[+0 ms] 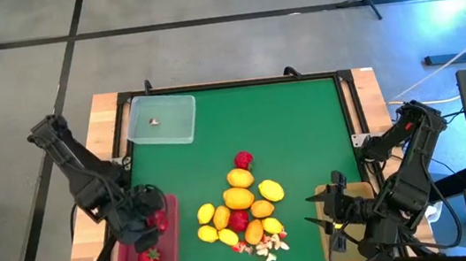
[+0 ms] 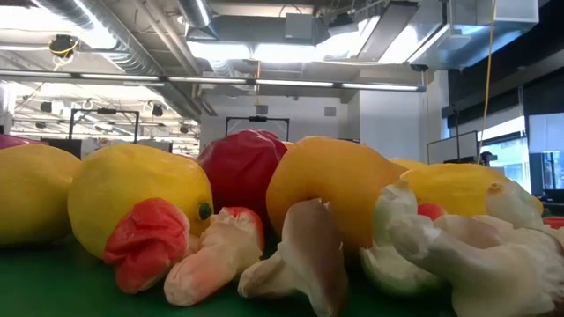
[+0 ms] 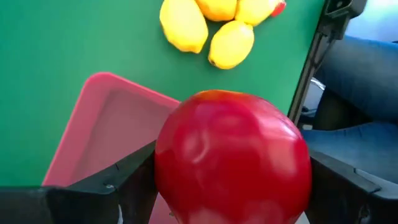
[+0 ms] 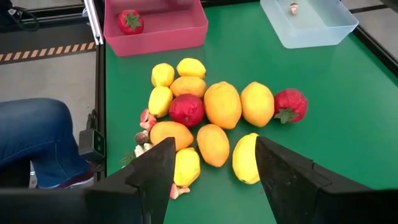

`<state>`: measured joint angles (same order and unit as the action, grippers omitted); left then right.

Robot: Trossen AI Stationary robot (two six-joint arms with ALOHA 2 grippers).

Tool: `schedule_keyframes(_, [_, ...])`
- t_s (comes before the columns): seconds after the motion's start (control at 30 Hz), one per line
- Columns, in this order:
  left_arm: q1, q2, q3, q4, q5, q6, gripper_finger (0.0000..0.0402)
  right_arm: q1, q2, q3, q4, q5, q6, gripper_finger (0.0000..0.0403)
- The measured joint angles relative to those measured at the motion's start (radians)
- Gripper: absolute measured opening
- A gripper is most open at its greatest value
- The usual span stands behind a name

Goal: Sort produce into baskets
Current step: Put the red tomato into the red bin

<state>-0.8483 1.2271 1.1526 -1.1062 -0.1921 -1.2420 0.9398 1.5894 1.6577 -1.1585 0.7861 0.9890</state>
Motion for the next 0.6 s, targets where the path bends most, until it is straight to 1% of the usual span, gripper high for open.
schedule_keyframes(0.23, [-0.031,0.008,0.0,-0.11,0.0,-0.039,0.0311,0.0,0.0,0.0,0.0,0.0,0.0,0.0221])
schedule_keyframes(0.47, [-0.035,0.01,0.0,-0.119,0.003,-0.061,0.0311,0.0,0.0,0.0,0.0,0.0,0.0,0.0221])
schedule_keyframes(0.6, [-0.035,0.022,0.0,-0.15,0.038,-0.089,0.0311,0.0,0.0,0.0,0.0,0.0,0.0,0.0221])
